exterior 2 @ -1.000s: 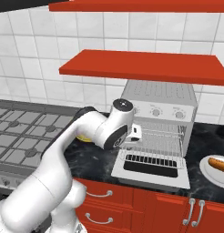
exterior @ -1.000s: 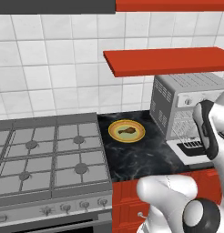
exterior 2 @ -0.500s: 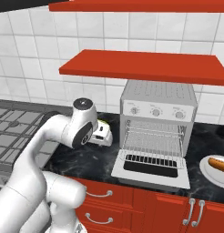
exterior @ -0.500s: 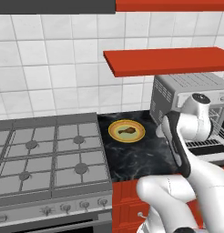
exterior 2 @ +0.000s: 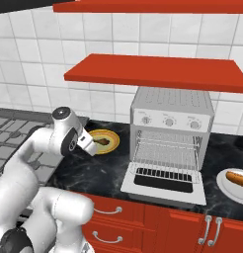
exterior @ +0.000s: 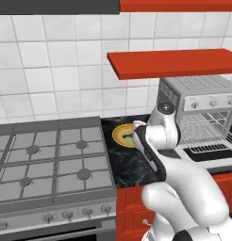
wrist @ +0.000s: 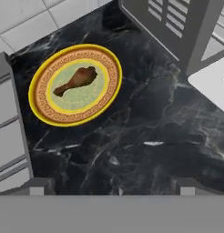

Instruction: Open the toaster oven door. Place the hotdog bun on the top rack in the toaster oven and place the chicken drumstick on the bottom rack.

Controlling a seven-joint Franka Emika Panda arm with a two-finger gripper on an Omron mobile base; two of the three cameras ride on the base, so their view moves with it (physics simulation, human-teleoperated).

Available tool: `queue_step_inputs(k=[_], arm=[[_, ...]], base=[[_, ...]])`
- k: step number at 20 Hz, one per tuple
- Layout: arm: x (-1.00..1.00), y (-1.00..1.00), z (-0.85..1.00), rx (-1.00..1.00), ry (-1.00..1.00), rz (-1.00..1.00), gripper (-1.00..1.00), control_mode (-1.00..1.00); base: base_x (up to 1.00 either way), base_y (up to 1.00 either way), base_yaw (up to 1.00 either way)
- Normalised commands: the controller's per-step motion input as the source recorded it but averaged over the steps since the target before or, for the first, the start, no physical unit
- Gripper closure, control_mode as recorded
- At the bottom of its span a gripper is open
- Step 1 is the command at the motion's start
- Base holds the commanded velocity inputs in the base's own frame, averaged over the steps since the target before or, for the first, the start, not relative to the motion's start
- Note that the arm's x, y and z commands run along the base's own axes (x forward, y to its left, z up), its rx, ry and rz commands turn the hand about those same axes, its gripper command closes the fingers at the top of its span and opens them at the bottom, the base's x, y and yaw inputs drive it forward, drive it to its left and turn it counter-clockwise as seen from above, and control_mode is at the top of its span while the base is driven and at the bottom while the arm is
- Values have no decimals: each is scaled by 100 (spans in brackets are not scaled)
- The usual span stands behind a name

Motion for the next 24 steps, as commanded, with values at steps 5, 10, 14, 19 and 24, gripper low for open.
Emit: queue_step_inputs(k=[5, 10, 14, 19, 24], arm=[[93, 5, -2, 9, 0, -31, -100, -100], [91, 0, 0, 12, 2, -18, -100, -100], [67, 0, -8, 16, 10, -11, -100, -100], [41, 0, -36, 12, 13, -8, -100, -100], [48, 0, -23, 5, 9, -8, -100, -100]], base=[[0, 0, 0], [0, 0, 0], [0, 0, 0], [0, 0, 0], [0, 0, 0]])
